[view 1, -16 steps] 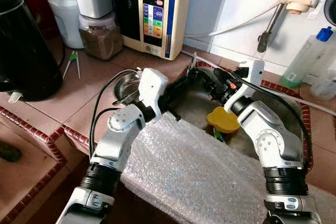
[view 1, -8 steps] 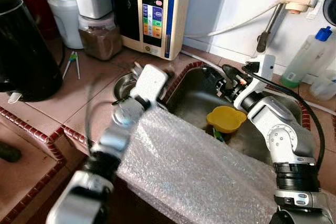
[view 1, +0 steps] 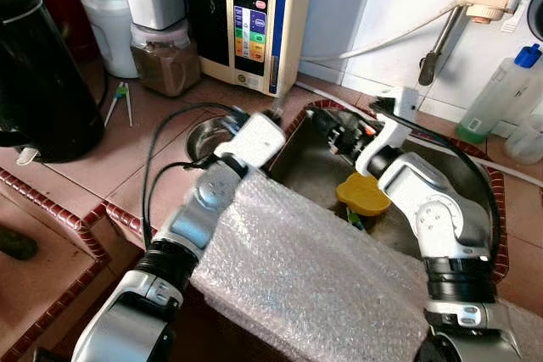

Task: Kitchen organization

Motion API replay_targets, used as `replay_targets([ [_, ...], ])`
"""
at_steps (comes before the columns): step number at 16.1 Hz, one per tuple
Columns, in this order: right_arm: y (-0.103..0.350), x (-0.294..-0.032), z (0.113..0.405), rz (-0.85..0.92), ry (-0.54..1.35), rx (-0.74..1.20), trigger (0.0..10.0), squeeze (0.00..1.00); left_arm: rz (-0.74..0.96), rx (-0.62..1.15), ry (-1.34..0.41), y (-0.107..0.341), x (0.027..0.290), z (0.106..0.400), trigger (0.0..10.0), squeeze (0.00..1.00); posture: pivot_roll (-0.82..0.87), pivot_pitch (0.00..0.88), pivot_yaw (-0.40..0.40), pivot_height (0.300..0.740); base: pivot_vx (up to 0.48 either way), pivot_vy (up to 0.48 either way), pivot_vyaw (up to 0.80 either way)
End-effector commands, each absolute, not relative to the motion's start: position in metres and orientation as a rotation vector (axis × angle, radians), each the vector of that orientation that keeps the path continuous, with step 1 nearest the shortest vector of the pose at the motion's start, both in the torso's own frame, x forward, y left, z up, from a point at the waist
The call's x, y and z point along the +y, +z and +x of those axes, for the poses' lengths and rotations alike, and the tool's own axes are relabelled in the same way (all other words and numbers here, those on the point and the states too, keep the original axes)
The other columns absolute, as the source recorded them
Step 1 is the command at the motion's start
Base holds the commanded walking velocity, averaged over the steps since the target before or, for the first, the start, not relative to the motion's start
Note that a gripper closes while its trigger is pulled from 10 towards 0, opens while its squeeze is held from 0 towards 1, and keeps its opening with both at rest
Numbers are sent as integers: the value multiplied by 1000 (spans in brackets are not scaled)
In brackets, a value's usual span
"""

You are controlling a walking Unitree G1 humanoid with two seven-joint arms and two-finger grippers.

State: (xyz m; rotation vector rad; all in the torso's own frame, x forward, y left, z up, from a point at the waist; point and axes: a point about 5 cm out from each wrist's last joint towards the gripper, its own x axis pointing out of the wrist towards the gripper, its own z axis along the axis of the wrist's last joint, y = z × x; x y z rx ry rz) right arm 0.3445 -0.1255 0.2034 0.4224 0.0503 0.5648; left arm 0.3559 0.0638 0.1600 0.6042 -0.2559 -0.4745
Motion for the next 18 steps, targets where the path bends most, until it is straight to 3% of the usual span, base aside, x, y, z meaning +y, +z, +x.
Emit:
replay_targets([
  [1,211,-127,346,429,557,36,10000,0,636,-298,-498,162,56,353,0,0,-50,0,-29,740,0,0,0],
  [4,211,-133,351,490,521,66,10000,0,726,-392,-542,158,40,342,0,0,-52,0,-29,740,0,0,0],
  [9,205,-136,358,457,456,128,10000,0,738,-420,-552,156,35,338,0,0,-50,0,-30,740,0,0,0],
  [10,204,-136,361,445,444,141,8392,0,740,-424,-549,156,35,338,0,0,-49,0,-30,740,0,0,0],
  [11,204,-136,362,437,437,149,0,0,742,-427,-548,156,34,338,0,0,-49,0,-31,740,0,0,0],
  [18,203,-128,375,459,395,261,0,0,757,-449,-538,155,31,337,39,0,-55,0,-34,740,0,0,0],
])
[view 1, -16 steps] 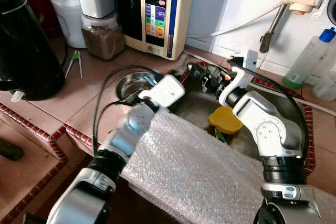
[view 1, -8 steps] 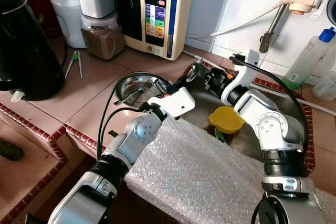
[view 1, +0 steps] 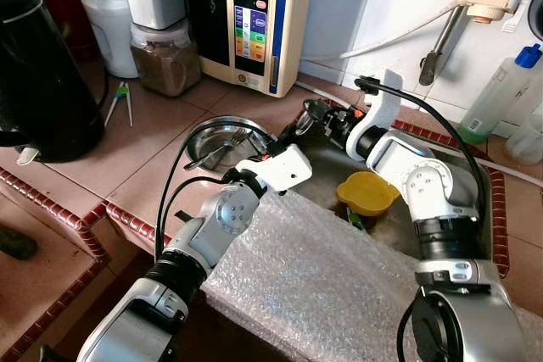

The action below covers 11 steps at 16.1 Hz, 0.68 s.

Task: Kitchen organization

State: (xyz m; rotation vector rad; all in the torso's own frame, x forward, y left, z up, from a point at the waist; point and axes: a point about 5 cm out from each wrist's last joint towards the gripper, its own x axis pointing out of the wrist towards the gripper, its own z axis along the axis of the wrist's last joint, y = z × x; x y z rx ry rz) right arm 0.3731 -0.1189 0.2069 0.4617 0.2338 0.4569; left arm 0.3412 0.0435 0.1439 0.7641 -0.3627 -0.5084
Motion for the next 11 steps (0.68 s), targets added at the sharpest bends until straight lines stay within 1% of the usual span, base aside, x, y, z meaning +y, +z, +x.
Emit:
replay_targets([
  [1,201,-126,376,448,399,277,0,0,758,-451,-538,156,30,338,39,0,-57,0,-35,740,0,0,0],
  [2,199,-126,376,438,397,292,0,0,755,-452,-535,156,30,338,39,0,-57,0,-36,740,0,0,0],
  [5,191,-124,375,434,394,343,0,0,759,-456,-532,157,28,339,627,0,-58,0,-38,740,0,0,0],
  [9,187,-122,374,416,398,370,0,0,762,-459,-529,157,27,340,784,0,-59,0,-38,740,0,0,0],
  [10,185,-122,374,412,395,378,0,0,769,-463,-526,158,28,340,1451,0,-60,0,-38,740,0,0,0],
  [11,185,-123,374,410,392,381,0,0,775,-467,-523,158,28,341,1725,0,-59,0,-38,740,0,0,0],
])
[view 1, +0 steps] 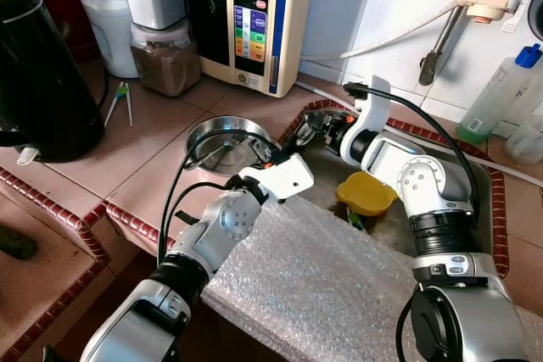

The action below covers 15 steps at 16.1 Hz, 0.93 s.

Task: Kitchen organization

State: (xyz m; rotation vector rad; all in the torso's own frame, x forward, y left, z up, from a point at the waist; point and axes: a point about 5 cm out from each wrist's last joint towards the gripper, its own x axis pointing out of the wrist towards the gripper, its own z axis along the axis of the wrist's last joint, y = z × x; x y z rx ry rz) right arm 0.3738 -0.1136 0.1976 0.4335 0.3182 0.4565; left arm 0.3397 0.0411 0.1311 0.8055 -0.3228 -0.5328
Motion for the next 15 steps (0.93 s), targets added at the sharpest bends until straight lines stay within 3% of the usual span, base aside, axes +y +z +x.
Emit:
replay_targets([
  [1,184,-123,374,410,390,382,0,0,780,-469,-521,158,28,341,1922,0,-59,0,-39,740,0,0,0],
  [2,184,-124,375,414,380,383,0,0,792,-478,-511,160,28,342,3373,0,-58,0,-39,740,0,0,0],
  [3,184,-124,375,417,376,383,0,0,794,-480,-508,160,28,342,3373,0,-58,0,-39,740,0,0,0],
  [4,184,-126,376,424,364,384,0,0,808,-494,-497,162,29,343,7412,0,-57,0,-39,740,0,0,0],
  [7,184,-127,377,442,349,382,0,0,820,-521,-466,168,32,345,9608,0,-55,0,-39,740,0,0,0],
  [8,184,-127,377,448,349,381,0,0,834,-534,-447,170,34,346,10000,0,-55,0,-38,740,0,0,0],
  [13,184,-129,379,473,332,377,0,0,853,-561,-408,175,38,350,10000,0,-52,0,-40,740,0,0,0],
  [14,184,-129,380,476,329,375,0,0,835,-563,-406,176,38,349,10000,737,-52,0,-39,740,0,0,0],
  [15,185,-130,380,481,321,369,0,0,821,-573,-403,178,38,349,10000,1000,-52,0,-39,740,0,0,0],
])
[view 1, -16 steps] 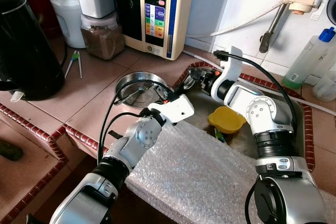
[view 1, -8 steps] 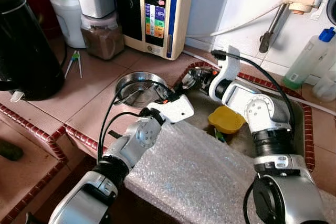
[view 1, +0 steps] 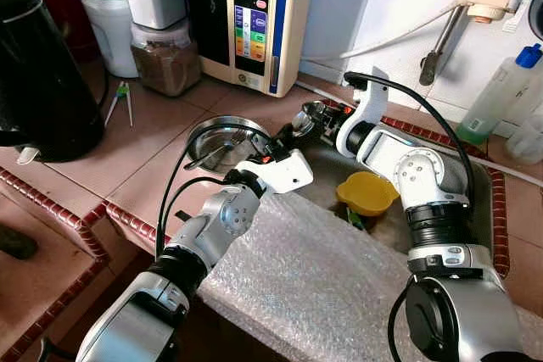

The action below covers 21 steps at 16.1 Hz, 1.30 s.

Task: Kitchen organization

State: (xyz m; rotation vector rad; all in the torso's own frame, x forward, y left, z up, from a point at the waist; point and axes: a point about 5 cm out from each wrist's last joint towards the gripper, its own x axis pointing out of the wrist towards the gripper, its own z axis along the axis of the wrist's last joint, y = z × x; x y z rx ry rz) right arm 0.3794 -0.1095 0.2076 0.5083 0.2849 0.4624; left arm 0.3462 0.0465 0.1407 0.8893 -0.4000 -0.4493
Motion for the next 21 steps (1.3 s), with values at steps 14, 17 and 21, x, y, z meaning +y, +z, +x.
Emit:
replay_targets([
  [14,193,-188,392,395,81,236,0,0,467,-422,-655,168,48,332,10000,1000,-45,0,-43,740,0,0,0],
  [17,177,-212,390,268,-32,237,0,0,315,-285,-786,162,45,323,10000,1000,-41,0,-46,740,0,0,0],
  [21,155,-224,385,50,-106,271,0,0,258,-141,-949,155,43,314,10000,1000,-34,0,-48,740,0,0,0],
])
